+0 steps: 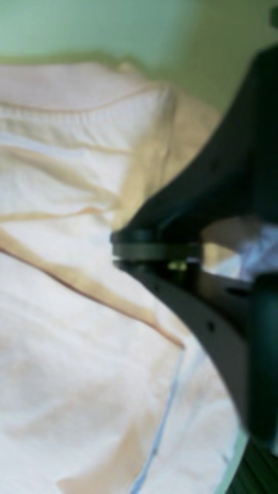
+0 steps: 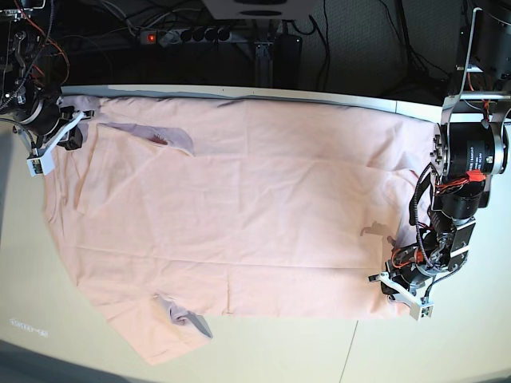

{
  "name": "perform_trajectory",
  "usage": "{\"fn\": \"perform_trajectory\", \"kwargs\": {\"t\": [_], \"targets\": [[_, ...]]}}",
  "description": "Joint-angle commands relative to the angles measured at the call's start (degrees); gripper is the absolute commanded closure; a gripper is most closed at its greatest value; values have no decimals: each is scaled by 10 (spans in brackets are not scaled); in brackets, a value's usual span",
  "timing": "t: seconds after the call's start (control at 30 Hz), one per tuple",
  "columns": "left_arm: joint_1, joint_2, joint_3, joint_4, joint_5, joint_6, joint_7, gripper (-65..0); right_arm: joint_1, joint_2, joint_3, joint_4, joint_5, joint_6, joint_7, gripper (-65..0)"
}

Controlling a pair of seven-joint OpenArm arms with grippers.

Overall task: Fold the T-shirt properly
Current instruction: 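Release the left gripper and move it along the shirt to the hem, then release the right gripper and regrasp the shirt's side edge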

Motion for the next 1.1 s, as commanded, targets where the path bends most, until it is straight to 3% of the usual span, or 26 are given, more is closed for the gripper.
{"fn": "perform_trajectory", "kwargs": {"t": [0.0,0.33,0.53,0.9,1.07], "targets": [[-19,-5,0,7,-1,6,-4,0,13,13,6,7,6,-4,8,0],[-19,-5,0,7,3,6,1,0,102,14,9,7,18,-3,5,0],[-19,-5,0,7,3,6,20,0,204,25,9,-25,17,-2,5,0],[-14,-5,0,7,29,6,32,0,569,41,9,-430,26,-1,8,0],[-13,-5,0,7,29,6,37,0,679,42,9,-597,-1,0,38,0]]}}
